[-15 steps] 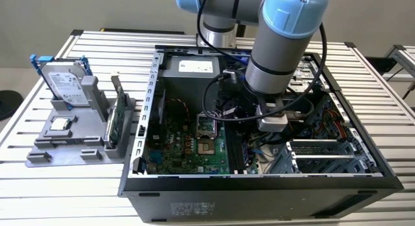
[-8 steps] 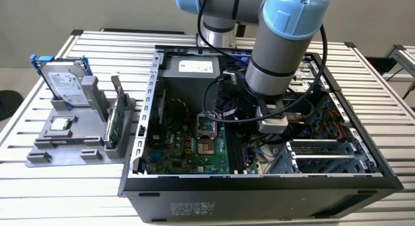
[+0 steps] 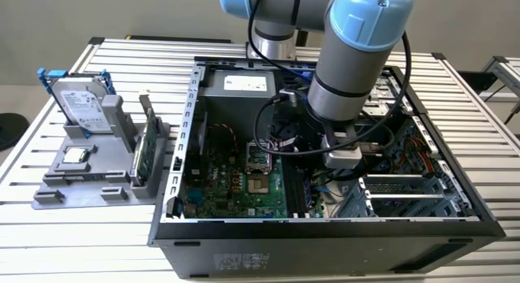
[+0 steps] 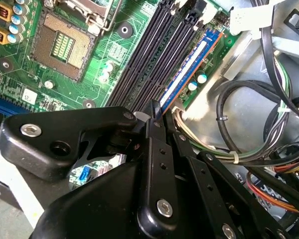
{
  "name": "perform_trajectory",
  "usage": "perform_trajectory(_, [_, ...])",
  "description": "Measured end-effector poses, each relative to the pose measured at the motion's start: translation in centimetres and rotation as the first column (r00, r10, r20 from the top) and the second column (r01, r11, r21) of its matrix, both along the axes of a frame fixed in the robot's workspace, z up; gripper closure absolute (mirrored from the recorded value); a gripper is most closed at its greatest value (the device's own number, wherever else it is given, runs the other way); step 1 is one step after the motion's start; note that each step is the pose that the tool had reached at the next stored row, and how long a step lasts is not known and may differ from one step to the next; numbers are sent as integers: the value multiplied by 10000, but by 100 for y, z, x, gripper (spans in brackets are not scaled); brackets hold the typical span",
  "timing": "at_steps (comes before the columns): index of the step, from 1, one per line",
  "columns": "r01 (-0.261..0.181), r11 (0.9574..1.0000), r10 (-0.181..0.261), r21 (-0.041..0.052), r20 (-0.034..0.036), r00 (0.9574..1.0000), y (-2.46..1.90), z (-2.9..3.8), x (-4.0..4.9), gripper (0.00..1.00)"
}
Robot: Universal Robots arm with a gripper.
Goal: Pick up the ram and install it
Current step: 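Insert the ram into the slot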
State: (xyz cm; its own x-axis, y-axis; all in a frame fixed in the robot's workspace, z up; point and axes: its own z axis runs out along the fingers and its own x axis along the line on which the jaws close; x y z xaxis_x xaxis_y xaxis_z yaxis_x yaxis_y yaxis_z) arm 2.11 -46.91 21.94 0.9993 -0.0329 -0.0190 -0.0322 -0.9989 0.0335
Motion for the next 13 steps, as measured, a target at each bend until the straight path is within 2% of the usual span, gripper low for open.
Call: perform_trajectory(13, [-240,9997,240,6,-4,9997,-6,0,1,100])
